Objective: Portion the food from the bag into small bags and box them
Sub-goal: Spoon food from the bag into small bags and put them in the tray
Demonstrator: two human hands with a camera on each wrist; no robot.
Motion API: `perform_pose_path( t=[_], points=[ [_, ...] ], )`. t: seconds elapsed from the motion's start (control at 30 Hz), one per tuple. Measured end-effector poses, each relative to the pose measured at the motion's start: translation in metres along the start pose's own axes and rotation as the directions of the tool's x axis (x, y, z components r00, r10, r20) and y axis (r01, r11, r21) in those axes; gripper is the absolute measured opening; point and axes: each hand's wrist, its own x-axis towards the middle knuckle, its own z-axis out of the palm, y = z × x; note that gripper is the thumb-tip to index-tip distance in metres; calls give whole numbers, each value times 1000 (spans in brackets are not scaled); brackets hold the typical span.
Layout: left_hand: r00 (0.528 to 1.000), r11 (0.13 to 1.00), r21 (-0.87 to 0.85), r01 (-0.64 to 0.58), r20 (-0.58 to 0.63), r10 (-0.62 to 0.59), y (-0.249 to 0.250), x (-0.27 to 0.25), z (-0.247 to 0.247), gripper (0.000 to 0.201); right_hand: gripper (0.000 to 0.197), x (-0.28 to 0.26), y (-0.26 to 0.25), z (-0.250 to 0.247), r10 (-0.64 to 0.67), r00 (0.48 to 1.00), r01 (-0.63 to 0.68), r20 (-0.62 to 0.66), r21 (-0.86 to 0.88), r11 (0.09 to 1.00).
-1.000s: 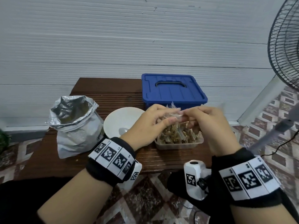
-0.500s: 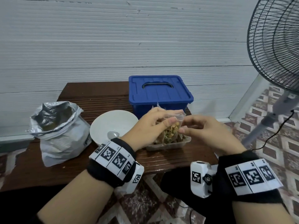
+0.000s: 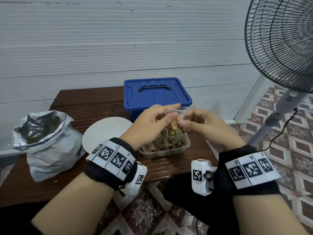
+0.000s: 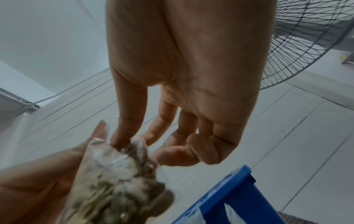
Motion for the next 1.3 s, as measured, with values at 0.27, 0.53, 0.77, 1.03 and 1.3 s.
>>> perform_pose_path(
  t=[0.27, 0.53, 0.77, 1.03, 1.3],
  points=[
    [942, 985, -169, 39, -323, -92, -4, 7, -19, 28, 16, 21, 5, -23, -34, 912, -35, -409, -161, 986],
    [863, 966, -127, 226, -433, -259, -35, 0, -32, 23, 14, 38, 36, -9, 22, 700, -286, -714, -252, 924],
    [851, 952, -135, 274, -427, -305, -41, -5, -31, 22, 15, 50, 53, 0, 62, 760, -278, -647, -237, 931],
    [844, 941, -149, 304, -415, -338, -44, -8, -32, 25, 19, 56, 67, 5, 135, 845, -340, -517, -326, 882],
    [849, 939, -132, 318, -401, -343, -45, -10, -31, 26, 11, 53, 65, -1, 54, 822, -339, -567, -411, 846]
  ],
)
